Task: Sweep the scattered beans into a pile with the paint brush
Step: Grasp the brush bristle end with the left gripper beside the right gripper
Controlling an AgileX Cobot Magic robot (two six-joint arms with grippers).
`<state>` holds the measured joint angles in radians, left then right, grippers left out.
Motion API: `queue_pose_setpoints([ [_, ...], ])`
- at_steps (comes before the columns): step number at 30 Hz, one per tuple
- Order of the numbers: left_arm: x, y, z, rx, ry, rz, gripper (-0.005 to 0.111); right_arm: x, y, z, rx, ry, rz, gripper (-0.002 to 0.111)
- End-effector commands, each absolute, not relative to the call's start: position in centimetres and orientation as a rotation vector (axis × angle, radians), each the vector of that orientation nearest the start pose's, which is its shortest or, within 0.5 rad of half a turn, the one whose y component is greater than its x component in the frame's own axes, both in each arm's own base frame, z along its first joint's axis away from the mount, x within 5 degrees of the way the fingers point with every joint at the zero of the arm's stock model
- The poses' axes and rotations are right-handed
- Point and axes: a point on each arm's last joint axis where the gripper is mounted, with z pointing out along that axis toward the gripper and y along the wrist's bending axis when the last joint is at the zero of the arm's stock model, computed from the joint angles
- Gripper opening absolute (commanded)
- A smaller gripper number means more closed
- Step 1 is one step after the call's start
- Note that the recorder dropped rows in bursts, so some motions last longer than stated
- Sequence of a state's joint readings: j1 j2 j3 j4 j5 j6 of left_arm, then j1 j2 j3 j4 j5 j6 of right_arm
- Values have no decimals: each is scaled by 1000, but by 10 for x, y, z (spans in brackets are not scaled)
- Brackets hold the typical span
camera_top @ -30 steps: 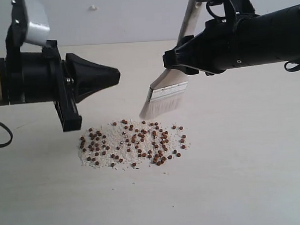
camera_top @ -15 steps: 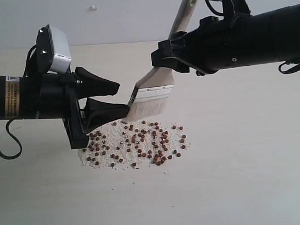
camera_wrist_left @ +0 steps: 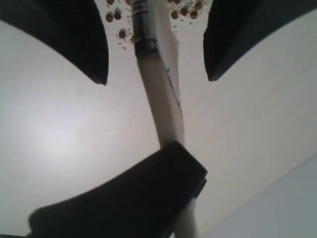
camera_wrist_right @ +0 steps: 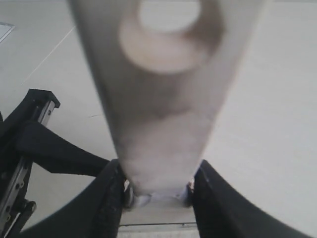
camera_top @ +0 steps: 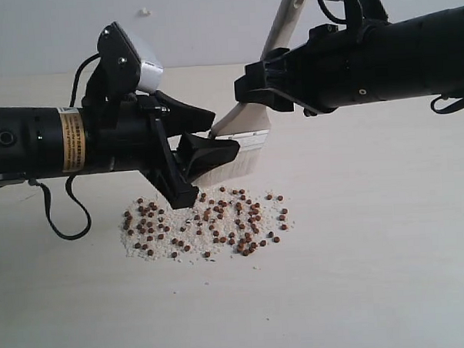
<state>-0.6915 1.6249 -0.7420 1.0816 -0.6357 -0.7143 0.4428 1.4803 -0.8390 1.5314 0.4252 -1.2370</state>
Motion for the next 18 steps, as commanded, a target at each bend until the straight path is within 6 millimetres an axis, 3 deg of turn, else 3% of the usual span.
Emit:
queue_pose_setpoints([
  [1, 215, -241, 194, 1244, 1677, -817, 55, 262, 167, 253, -437, 2157, 897, 0],
  [6, 216, -243, 184, 1248, 1700, -838, 55, 262, 167, 253, -441, 2155, 895, 0],
  [15, 220, -247, 190, 1214, 1660, -859, 55, 261, 168, 253, -448, 2154, 907, 0],
  [18, 221, -247, 188, 1214, 1666, -863, 48, 261, 168, 253, -449, 2154, 909, 0],
])
